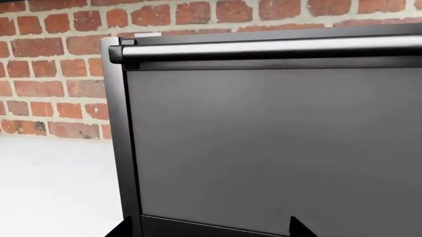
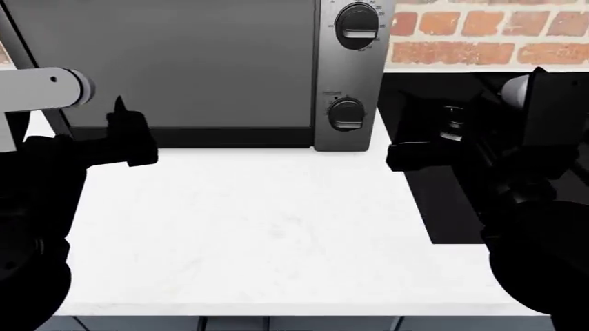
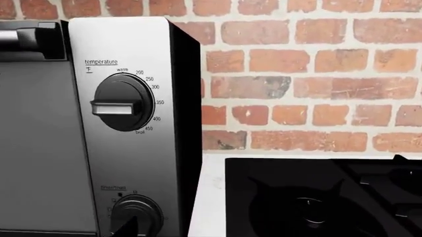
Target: Turn on the toaster oven by setting the timer.
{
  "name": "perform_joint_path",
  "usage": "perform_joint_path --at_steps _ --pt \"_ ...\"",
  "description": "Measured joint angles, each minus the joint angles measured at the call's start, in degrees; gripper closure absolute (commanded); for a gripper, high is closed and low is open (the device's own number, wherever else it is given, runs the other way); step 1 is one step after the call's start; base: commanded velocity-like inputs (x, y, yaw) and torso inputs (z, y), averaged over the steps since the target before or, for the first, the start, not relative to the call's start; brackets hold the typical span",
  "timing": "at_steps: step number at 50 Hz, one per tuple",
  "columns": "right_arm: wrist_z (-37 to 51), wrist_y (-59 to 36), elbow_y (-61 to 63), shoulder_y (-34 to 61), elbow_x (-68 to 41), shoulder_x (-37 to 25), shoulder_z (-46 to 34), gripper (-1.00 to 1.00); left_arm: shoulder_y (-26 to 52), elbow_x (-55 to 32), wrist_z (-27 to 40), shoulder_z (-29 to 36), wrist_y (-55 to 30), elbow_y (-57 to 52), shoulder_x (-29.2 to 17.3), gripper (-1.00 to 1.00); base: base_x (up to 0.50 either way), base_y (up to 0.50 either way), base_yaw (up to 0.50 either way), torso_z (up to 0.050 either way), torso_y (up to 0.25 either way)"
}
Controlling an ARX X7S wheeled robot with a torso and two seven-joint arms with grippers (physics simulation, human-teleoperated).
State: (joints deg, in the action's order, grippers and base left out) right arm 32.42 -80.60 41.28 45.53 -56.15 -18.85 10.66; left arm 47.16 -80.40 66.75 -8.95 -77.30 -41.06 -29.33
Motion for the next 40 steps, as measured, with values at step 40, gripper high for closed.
perform_joint_path --at_steps 40 --pt "-7.4 4.7 8.5 11.4 11.4 -17.6 -31.6 -1.00 -0.4 -0.9 0.9 1.5 2.1 0.2 -1.3 -1.00 0.00 0.00 0.00 0.000 0.000"
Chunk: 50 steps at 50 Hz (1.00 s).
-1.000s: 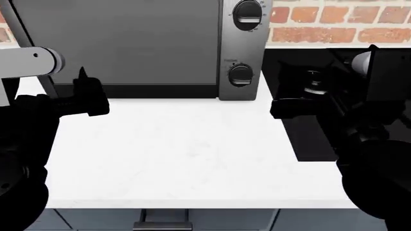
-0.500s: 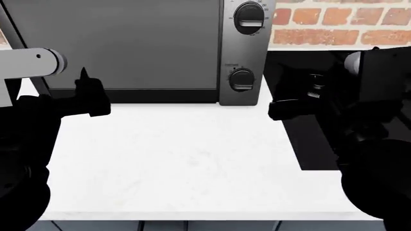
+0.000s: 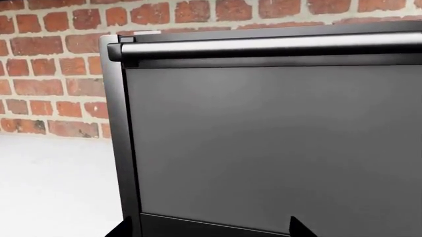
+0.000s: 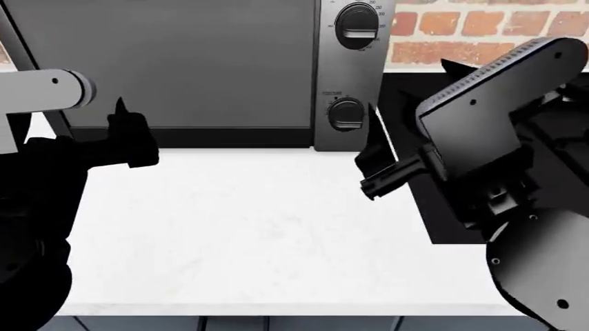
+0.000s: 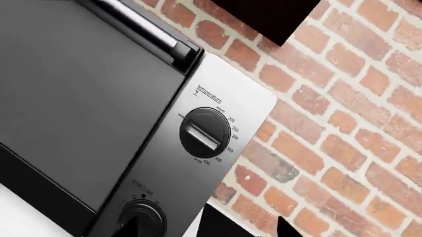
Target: Turn on the toaster oven by setting the timer.
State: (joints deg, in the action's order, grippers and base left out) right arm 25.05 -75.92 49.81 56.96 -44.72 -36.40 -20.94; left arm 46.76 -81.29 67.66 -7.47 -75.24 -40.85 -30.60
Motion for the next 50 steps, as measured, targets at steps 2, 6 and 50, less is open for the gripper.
perform_joint_path --at_steps 2,6,50 --pt "-1.0 0.6 0.3 1.0 0.8 -1.0 -2.2 -1.00 0.0 0.0 0.0 0.1 0.1 0.0 -0.1 -1.00 0.00 0.00 0.00 0.000 0.000" --pt "-3.5 2.0 1.0 3.1 2.5 -2.9 -6.9 -1.00 -0.1 -0.3 0.2 0.1 0.3 0.0 -0.2 -1.00 0.00 0.00 0.00 0.000 0.000" --pt "-19.7 14.0 -6.7 18.2 24.1 -12.2 -44.0 -1.00 -0.9 -1.4 1.1 1.2 2.3 0.0 -1.3 -1.00 0.00 0.00 0.00 0.000 0.000"
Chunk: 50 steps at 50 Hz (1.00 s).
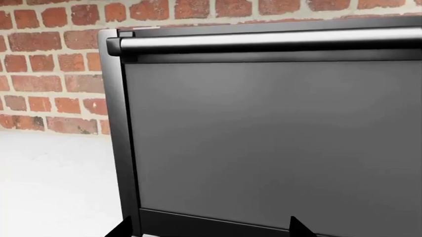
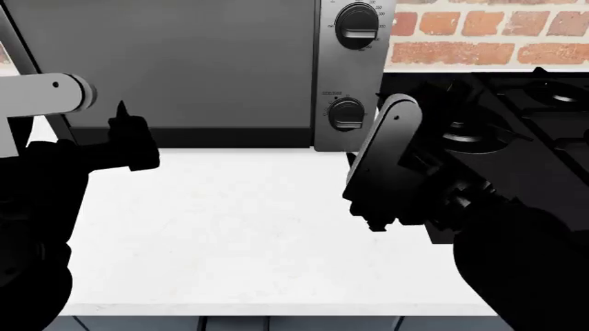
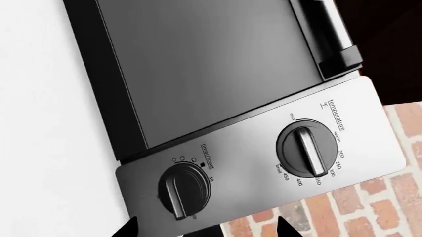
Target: Turn on the toaster oven by setting the timer.
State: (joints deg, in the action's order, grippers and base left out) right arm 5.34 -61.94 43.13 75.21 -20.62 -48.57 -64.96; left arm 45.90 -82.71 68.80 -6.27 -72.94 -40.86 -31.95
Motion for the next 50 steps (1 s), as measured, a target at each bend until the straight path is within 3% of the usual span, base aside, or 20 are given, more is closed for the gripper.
perform_joint_path --at_steps 50 --pt "-1.8 -0.2 -1.4 0.2 0.9 -0.9 -3.3 -1.00 -0.3 -0.1 0.4 1.5 2.0 0.3 -1.1 -1.00 0.00 0.00 0.00 0.000 0.000"
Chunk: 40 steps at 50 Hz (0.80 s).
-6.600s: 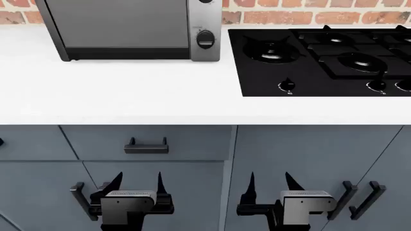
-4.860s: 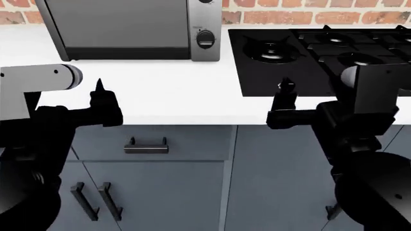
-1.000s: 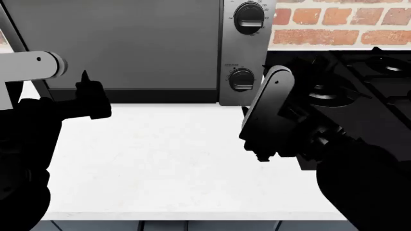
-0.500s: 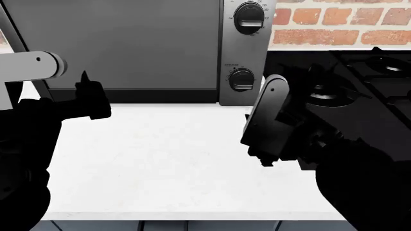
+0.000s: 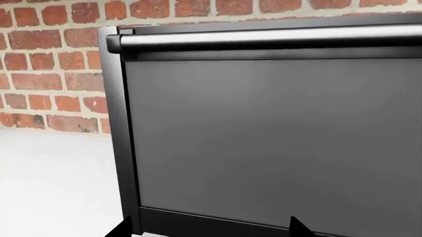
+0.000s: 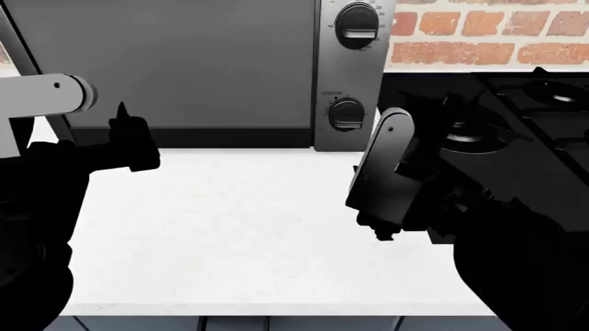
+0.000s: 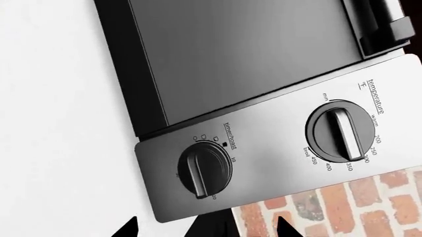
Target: Turn on the toaster oven by setting the timer.
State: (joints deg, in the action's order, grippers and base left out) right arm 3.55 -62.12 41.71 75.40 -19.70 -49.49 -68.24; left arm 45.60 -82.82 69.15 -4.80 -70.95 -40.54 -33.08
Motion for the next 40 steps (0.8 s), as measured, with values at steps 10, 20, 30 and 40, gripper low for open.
perform_joint_path --at_steps 10,20,30,40 --pt "-0.6 -3.1 1.7 2.5 2.2 0.9 -3.7 -1.00 -0.1 -0.2 0.1 0.2 0.4 0.0 -0.2 -1.00 0.00 0.00 0.00 0.000 0.000" --pt "-1.4 -5.1 2.5 5.1 4.7 2.0 -7.8 -1.00 -0.2 -0.3 0.2 0.4 0.8 0.1 -0.4 -1.00 0.00 0.00 0.00 0.000 0.000" --pt "-3.4 -4.7 2.0 7.9 6.5 3.0 -11.3 -1.00 -0.4 -0.5 0.3 0.5 1.2 0.2 -0.6 -1.00 0.00 0.00 0.00 0.000 0.000" --pt "-6.1 -2.7 -1.9 10.4 7.9 4.3 -14.1 -1.00 -0.5 -0.4 0.3 0.8 1.6 0.3 -0.8 -1.00 0.00 0.00 0.00 0.000 0.000"
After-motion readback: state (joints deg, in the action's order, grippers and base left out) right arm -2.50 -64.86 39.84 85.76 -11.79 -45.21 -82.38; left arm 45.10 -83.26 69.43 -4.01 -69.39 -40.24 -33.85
